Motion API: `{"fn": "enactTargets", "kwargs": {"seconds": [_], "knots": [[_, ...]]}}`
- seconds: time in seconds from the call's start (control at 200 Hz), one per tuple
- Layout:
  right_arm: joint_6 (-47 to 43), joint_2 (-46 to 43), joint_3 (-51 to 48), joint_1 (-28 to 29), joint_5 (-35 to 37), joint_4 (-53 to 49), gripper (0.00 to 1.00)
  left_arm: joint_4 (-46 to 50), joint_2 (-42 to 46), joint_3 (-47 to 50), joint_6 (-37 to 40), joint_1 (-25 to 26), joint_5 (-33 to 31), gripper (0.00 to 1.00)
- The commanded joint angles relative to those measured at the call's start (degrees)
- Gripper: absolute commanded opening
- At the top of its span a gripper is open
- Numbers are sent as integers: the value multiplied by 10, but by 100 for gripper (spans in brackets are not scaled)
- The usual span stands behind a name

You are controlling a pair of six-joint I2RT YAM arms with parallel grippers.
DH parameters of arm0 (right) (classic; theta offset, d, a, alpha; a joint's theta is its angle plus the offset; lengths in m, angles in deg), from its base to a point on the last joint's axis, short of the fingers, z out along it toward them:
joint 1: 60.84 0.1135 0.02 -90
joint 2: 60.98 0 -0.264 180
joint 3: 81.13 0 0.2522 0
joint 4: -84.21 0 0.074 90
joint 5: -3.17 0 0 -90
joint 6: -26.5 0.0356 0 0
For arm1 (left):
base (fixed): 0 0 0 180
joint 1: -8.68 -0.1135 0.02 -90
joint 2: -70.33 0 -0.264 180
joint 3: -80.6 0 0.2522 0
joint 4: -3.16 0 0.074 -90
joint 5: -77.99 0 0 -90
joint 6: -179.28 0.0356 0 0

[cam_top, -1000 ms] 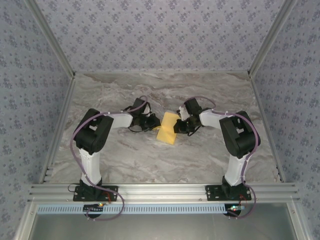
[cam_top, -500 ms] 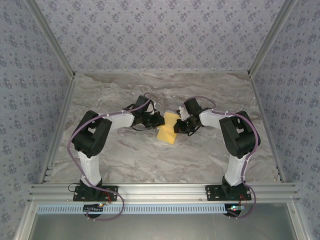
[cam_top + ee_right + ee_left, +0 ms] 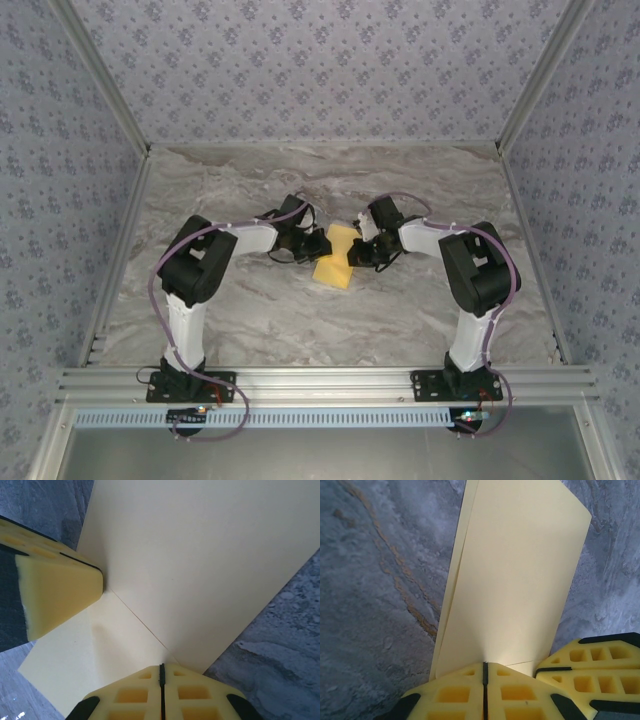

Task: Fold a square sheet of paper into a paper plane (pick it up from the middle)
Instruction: Fold the triangle a second time at the center of the table.

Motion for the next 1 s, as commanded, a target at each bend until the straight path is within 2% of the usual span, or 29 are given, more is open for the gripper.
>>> {"fn": "enactTargets", "kwargs": {"seconds": [0.0, 0.15, 0.3, 0.54, 0.71, 0.999], "knots": [[-12, 31, -17, 0, 63, -50, 7, 29, -4, 2, 7, -15, -33, 9], [-13, 31, -16, -1, 67, -52, 7, 24, 17, 29, 4, -48, -48, 9], [-14, 30, -16, -1, 63, -52, 7, 19, 46, 39, 15, -64, -28, 10], [-12, 26, -9, 1, 58, -54, 7, -4, 81, 25, 18, -25, 15, 10], [-12, 26, -8, 2, 55, -54, 7, 2, 45, -1, 16, 10, 26, 9], [-11, 7, -1, 5, 28, -48, 7, 31, -1, -15, 19, 18, 5, 6]]}}
